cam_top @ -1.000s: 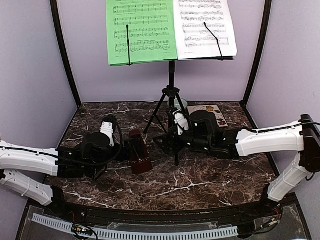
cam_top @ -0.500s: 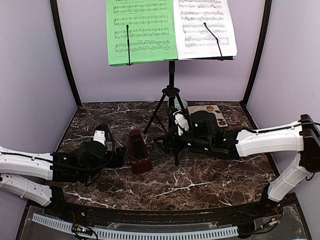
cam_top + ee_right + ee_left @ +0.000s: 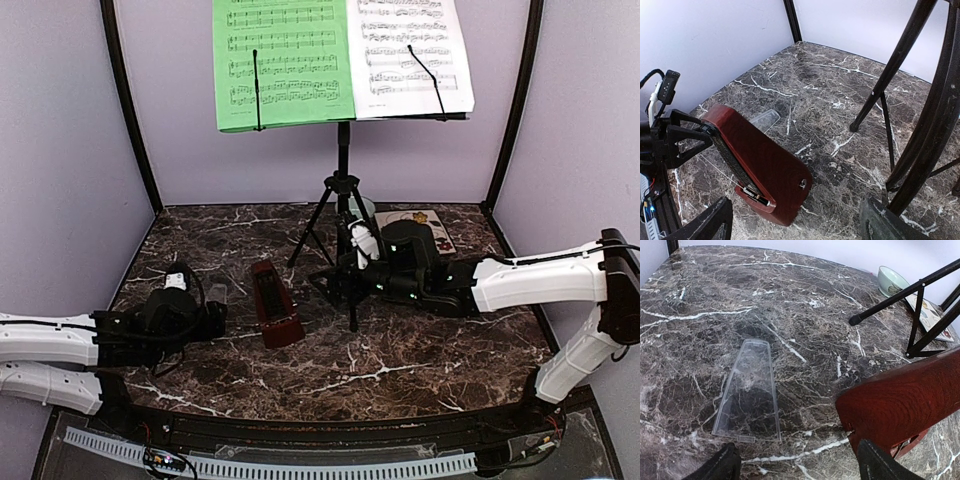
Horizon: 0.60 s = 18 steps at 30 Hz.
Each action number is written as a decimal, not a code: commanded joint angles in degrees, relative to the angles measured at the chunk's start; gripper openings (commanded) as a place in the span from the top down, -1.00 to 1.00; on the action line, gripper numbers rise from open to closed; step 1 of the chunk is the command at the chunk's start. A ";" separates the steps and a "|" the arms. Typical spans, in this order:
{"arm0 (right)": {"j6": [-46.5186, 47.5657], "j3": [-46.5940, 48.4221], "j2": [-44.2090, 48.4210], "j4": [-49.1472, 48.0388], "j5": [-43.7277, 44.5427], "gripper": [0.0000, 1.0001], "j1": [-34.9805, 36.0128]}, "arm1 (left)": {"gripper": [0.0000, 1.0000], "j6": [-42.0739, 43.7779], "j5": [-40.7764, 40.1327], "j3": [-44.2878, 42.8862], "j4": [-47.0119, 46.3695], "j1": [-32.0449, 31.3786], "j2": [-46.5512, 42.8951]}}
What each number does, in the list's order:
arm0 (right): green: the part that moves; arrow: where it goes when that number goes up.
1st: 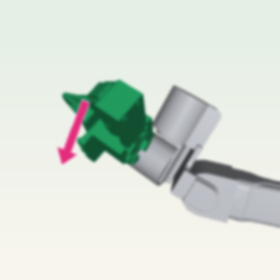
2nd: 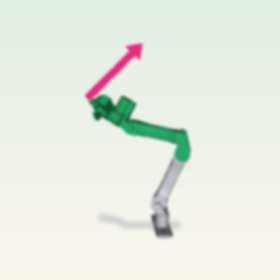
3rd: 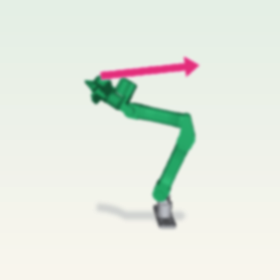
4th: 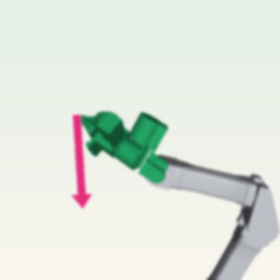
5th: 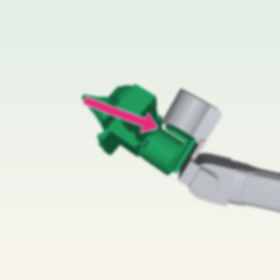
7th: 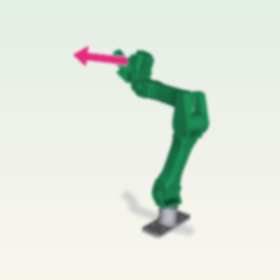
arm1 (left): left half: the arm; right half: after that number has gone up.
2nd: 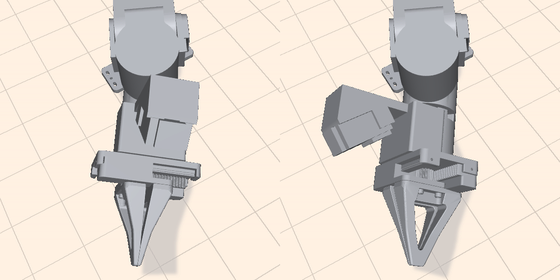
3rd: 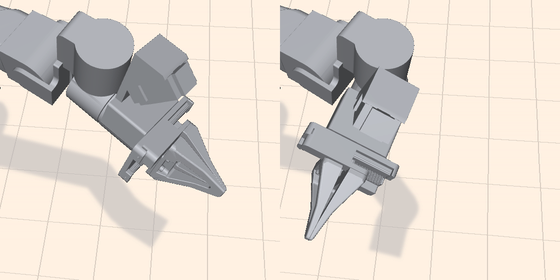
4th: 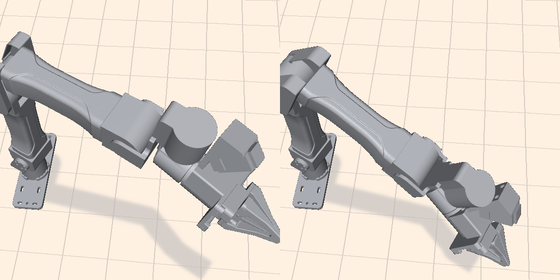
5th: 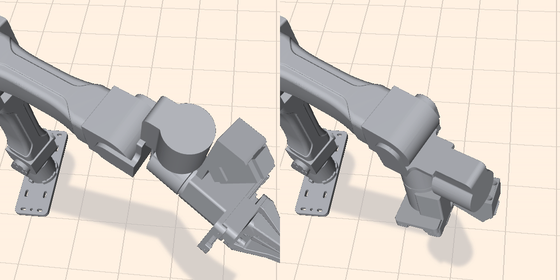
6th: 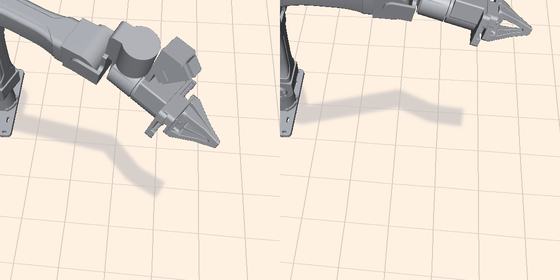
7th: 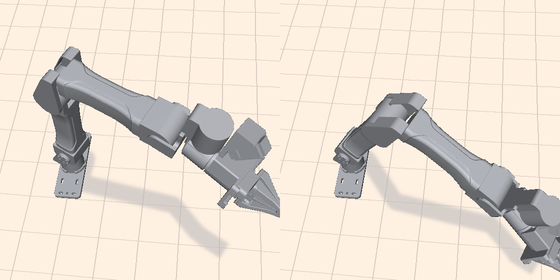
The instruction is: Set up the instrument practice props
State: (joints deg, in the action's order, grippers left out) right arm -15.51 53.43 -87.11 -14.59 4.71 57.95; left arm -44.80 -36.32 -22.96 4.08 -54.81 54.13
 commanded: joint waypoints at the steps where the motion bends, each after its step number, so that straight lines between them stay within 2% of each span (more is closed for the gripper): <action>1: -0.31 -0.36 0.18 -2.29 -0.37 -0.76 -0.52 | -0.65 -5.64 1.06 2.20 6.14 2.20 -3.10; 6: -0.31 -0.19 0.19 -2.14 -0.49 -0.76 -0.65 | -0.67 -8.59 -0.63 3.29 9.65 3.96 -8.07; 12: -0.36 0.33 -0.33 -2.10 -0.80 -0.76 -0.65 | -0.71 4.79 1.27 3.01 -0.05 4.00 -15.08; 18: -0.33 0.45 0.06 -1.97 -0.67 -0.77 -0.72 | -0.70 4.96 -1.52 0.30 5.33 5.12 -16.98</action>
State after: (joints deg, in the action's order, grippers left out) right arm -15.53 53.43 -87.18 -14.59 4.27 57.63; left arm -42.26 -36.16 -20.69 6.94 -50.83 37.87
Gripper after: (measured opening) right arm 0.883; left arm 0.852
